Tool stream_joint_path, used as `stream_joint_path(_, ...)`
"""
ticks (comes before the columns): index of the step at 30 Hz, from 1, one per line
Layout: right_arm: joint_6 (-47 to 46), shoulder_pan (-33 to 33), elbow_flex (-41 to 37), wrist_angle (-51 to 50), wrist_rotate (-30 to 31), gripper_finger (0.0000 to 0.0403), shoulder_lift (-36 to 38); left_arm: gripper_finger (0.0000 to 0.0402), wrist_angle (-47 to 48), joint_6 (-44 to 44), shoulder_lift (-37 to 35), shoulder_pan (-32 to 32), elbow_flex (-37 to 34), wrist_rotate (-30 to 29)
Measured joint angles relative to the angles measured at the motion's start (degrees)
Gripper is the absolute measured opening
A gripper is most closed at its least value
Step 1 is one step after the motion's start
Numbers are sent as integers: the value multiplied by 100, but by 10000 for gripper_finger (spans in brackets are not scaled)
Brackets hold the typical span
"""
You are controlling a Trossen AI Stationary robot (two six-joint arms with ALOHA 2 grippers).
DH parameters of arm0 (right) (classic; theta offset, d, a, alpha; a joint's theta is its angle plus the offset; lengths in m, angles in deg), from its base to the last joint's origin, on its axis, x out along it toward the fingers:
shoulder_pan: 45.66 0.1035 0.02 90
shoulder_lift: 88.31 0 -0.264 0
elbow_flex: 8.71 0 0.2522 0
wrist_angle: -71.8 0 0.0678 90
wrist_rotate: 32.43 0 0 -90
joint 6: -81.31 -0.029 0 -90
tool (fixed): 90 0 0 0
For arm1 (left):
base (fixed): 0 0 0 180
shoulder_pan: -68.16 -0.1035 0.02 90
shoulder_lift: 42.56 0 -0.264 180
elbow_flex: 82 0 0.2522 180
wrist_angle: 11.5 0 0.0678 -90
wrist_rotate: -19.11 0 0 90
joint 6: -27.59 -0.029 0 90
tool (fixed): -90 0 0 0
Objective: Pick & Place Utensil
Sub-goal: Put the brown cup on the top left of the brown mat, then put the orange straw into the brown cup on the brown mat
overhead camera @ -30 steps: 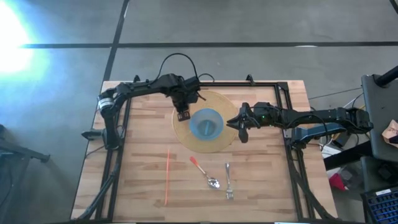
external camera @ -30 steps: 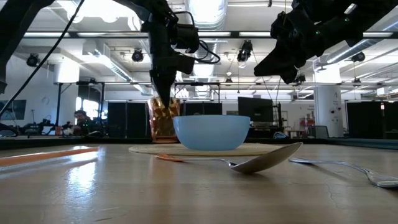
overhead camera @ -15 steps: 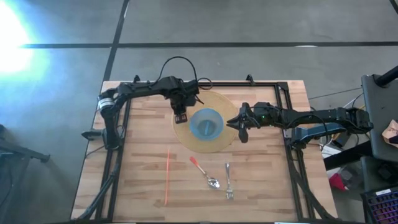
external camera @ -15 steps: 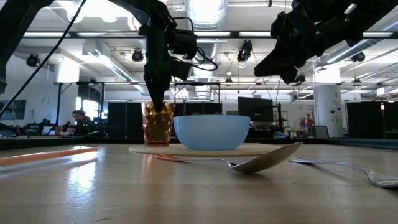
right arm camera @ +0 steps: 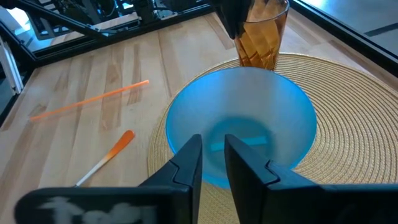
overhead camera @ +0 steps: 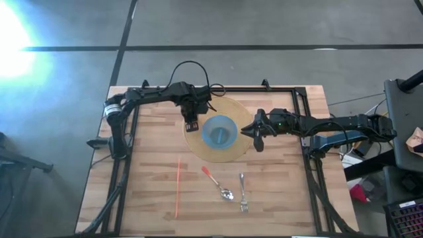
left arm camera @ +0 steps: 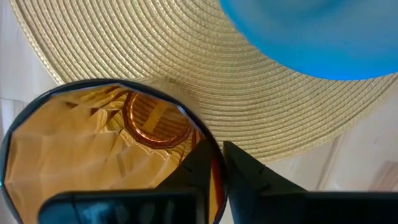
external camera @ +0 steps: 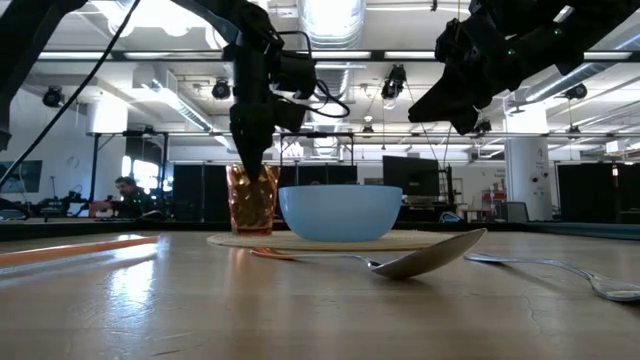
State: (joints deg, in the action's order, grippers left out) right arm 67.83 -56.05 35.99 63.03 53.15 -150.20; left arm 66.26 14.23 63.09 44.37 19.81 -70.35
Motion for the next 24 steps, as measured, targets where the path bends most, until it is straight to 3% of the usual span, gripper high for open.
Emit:
stream_joint_path(14,13,0,0,-2,0,65,0,138,136,-7,-87,0,124,34)
stream_joint_path(24,13,0,0,-2,0,62,0,156,494,48,-92,0,483,39)
